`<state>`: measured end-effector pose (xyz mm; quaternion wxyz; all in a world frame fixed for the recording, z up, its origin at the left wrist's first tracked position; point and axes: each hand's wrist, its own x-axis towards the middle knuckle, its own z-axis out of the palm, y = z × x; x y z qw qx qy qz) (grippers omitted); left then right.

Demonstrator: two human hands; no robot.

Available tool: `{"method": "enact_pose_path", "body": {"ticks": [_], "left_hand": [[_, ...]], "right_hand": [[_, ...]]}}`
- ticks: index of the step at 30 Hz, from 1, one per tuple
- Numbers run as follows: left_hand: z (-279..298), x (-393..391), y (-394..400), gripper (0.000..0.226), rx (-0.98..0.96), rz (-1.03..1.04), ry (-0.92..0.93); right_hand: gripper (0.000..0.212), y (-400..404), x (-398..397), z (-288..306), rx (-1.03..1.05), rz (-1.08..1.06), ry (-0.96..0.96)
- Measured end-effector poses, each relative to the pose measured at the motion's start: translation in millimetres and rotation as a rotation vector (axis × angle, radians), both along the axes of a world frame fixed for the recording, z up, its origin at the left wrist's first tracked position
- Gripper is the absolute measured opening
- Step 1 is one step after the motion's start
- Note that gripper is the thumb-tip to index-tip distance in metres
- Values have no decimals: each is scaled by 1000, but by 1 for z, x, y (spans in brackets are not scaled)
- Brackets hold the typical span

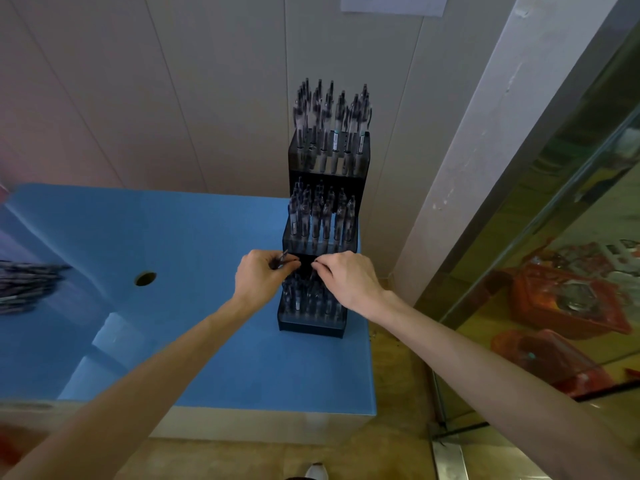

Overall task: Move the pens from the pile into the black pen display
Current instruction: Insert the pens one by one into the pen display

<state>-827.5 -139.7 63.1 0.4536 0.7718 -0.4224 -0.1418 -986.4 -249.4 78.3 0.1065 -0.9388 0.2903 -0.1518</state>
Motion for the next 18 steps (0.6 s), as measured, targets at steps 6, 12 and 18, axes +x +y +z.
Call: {"method": "enact_pose_path", "body": {"ticks": [6, 12, 18], "left_hand": [[-5, 1, -5, 3, 40, -12, 51], [-2, -1, -8, 4, 38, -7, 69], [-1, -5, 2, 13, -37, 84, 108]], "right_hand": [[34, 0, -1, 5, 8, -19, 46], [32, 7, 20, 26, -200, 30, 309], [23, 8, 30, 35, -169, 23, 379]]}}
